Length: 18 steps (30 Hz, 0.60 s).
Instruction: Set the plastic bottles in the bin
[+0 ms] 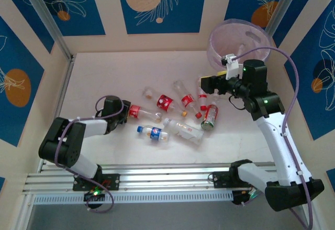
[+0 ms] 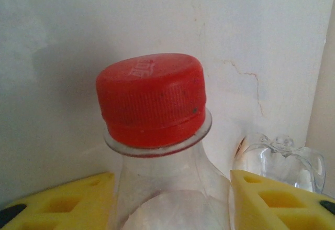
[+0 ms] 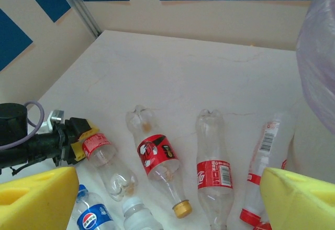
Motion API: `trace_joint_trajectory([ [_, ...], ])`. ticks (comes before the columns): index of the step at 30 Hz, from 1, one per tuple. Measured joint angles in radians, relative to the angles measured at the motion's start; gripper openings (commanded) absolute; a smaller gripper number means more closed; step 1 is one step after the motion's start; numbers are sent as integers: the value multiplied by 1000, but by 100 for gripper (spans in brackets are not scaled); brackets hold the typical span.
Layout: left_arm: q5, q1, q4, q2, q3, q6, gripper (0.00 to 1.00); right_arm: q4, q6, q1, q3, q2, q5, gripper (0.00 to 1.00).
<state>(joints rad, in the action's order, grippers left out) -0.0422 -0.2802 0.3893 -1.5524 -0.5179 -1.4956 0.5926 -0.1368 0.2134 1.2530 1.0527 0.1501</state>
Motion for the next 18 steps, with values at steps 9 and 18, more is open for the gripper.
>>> trace_joint_trajectory([
  [9, -37, 2, -19, 12, -80, 50, 52, 13, -2, 215, 53, 140, -76, 89],
  [18, -106, 2, -69, 137, -183, 201, 52, 32, 8, 459, 235, 416, -109, 88],
])
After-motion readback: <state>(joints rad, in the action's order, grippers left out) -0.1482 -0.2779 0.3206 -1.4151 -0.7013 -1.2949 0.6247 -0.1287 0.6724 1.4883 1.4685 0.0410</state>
